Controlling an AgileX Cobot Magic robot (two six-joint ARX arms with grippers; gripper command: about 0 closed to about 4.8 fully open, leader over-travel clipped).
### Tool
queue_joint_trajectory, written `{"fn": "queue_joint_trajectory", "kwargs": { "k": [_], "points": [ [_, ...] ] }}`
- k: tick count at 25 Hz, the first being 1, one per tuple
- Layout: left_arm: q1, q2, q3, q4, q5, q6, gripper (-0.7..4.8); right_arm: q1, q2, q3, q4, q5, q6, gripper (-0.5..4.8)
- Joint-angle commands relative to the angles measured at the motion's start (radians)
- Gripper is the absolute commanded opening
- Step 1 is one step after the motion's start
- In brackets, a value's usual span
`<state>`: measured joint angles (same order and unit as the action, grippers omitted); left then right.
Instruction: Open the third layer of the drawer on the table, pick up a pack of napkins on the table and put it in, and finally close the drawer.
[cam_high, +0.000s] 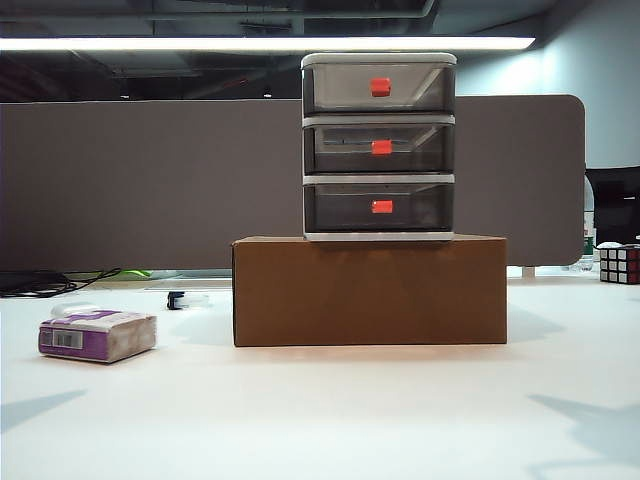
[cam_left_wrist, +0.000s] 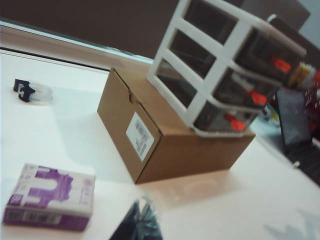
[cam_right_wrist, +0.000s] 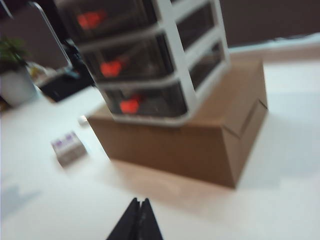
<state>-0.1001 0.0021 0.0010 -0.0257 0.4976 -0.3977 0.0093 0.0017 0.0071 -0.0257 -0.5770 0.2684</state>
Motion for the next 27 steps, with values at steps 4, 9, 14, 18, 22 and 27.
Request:
{"fn": "queue_joint_trajectory", "kwargs": {
  "k": [4, 9, 14, 18, 22, 27],
  "points": [
    [-0.257, 0.002, 0.008, 0.129, -0.174, -0.063, 0.03, 0.002, 0.010, 0.035, 0.178, -0.051, 0.158, -0.06],
    [-0.545, 0.066, 0.007, 0.170, -0.474, 0.004, 0.04, 0.004, 0.099, 0.115, 0.180, -0.055, 0.127, -0.06],
    [-0.925, 0.387, 0.010, 0.487, -0.851, 0.125, 0.27, 0.118, 0.397, 0.256, 0.196, -0.012, -0.009, -0.06],
    [-0.975, 0.674, 0.044, 0.701, -0.893, 0.140, 0.27, 0.216, 0.605, 0.339, 0.229, 0.021, -0.066, -0.06],
    [-0.973, 0.963, 0.118, 0.912, -0.796, 0.180, 0.26, 0.285, 0.764, 0.425, 0.234, 0.016, -0.112, -0.06],
    [-0.970, 1.246, 0.241, 1.131, -0.809, 0.133, 0.26, 0.293, 0.866, 0.473, 0.235, -0.029, -0.135, -0.06]
  ]
}}
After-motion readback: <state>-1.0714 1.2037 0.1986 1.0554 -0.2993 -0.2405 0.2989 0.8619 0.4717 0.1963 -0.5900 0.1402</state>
